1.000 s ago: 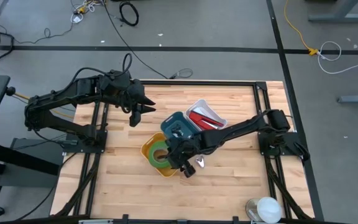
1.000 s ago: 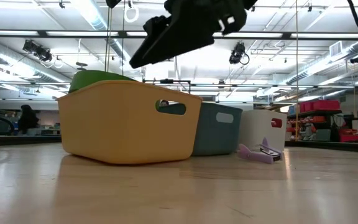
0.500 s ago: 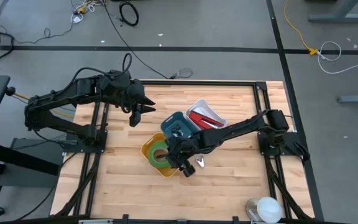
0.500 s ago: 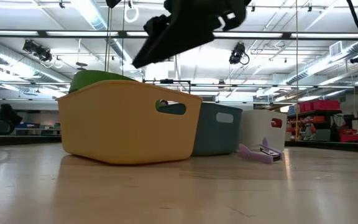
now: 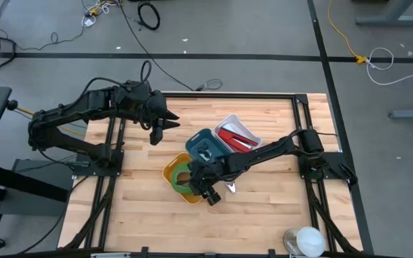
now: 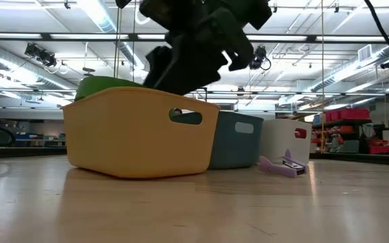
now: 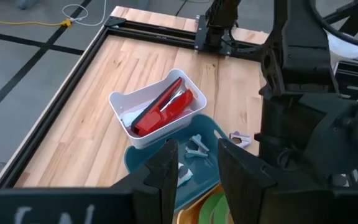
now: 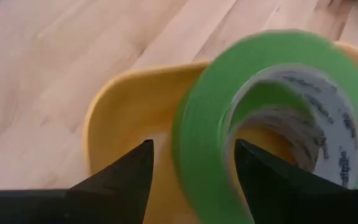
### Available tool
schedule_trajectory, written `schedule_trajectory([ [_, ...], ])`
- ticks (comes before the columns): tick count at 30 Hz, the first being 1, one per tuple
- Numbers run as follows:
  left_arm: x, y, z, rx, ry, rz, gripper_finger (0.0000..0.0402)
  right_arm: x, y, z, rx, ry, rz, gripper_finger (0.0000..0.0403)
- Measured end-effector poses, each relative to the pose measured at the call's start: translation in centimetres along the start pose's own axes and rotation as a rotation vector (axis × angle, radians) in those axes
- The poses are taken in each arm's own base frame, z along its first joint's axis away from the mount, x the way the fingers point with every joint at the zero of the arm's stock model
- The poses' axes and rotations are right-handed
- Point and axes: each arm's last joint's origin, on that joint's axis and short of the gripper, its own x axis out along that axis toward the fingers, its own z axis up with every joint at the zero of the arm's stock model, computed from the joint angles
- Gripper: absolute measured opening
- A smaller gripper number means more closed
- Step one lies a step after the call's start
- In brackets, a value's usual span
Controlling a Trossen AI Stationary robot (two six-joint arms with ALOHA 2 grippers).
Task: Pick and place Stapler, Stapler remover, tape
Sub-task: Put the green tape into the yellow bin
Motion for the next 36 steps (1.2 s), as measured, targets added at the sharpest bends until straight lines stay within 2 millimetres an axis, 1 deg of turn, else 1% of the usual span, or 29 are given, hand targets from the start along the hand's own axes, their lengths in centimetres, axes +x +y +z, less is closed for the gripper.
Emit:
schedule_trajectory([
  [5,0.0,0.0,0.0,0.0,-0.002,-0.001,0.0115,0.3,0.0,0.0,0.016,-0.006,-0.002,0.0221],
  [8,0.0,0.0,0.1,0.0,-0.006,-0.001,0.0115,0.3,0.0,0.0,0.015,-0.01,-0.003,0.0211],
  [22,0.0,0.0,0.1,0.0,-0.007,-0.001,0.0115,0.3,0.0,0.1,0.021,-0.015,-0.001,0.0119],
  [26,0.0,0.0,0.1,0.001,-0.006,-0.001,0.0115,0.2,0.0,0.1,0.018,-0.015,-0.001,0.01],
  [31,0.0,0.0,0.1,0.001,-0.006,-0.001,0.0115,-1.2,-0.1,0.8,-0.016,-0.038,-0.013,0.0095],
  [36,0.0,0.0,0.1,0.002,-0.008,-0.001,0.0115,-4.0,-0.3,2.1,-0.023,-0.094,-0.048,0.0096],
])
